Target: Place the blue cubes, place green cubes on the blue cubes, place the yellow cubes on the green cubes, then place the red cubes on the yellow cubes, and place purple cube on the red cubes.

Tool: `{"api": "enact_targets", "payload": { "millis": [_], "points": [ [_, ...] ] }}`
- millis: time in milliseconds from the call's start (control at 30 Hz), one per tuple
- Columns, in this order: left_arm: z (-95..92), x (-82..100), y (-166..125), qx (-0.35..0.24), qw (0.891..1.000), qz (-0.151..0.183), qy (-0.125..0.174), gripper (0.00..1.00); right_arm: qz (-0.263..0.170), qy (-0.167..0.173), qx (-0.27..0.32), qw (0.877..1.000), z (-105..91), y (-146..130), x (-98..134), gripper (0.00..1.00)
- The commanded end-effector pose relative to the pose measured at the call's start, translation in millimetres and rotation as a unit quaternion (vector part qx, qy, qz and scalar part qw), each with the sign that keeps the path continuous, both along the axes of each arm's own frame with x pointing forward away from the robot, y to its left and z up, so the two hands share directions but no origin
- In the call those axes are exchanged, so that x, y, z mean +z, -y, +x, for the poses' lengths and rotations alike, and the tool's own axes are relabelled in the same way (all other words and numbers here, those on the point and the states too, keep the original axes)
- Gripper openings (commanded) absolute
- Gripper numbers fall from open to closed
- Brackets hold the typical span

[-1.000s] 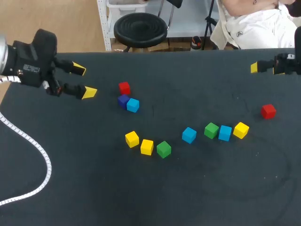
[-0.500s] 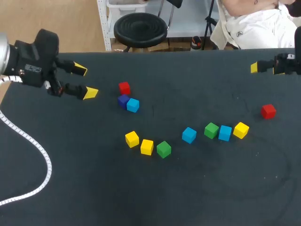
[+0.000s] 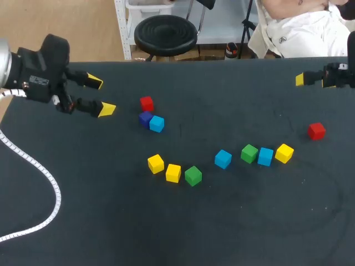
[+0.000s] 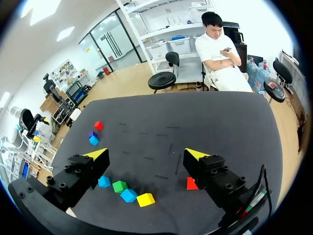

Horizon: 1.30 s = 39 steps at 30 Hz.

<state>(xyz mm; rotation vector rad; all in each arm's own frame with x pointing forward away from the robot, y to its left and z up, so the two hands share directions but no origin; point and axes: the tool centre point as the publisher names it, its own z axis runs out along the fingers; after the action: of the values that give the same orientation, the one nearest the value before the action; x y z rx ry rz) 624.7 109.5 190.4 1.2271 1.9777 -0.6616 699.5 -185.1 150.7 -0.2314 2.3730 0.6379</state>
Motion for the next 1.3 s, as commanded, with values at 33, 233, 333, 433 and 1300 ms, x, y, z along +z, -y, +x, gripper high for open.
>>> {"api": "enact_targets", "payload": {
  "millis": [33, 233, 333, 433, 1300],
  "points": [
    [-6.4, 3.8, 10, -0.069, 0.997, -0.011, 0.015, 1.0, 0.0, 0.0, 0.0, 1.0, 0.4, 0, 0, 1.0],
    [-25.8, 7.9, 32, -0.159, 0.985, 0.034, 0.052, 1.0, 0.0, 0.0, 0.0, 1.0, 0.4, 0, 0, 1.0],
    [-30.2, 7.2, 41, -0.179, 0.982, 0.04, 0.052, 1.0, 0.0, 0.0, 0.0, 1.0, 0.4, 0, 0, 1.0],
    [-35.3, 2.0, 52, -0.203, 0.977, 0.052, 0.05, 1.0, 0.0, 0.0, 0.0, 1.0, 0.4, 0, 0, 1.0],
    [-38.1, -7.1, 73, -0.248, 0.962, 0.111, 0.031, 1.0, 0.0, 0.0, 0.0, 1.0, 0.4, 0, 0, 1.0]
  ]
}}
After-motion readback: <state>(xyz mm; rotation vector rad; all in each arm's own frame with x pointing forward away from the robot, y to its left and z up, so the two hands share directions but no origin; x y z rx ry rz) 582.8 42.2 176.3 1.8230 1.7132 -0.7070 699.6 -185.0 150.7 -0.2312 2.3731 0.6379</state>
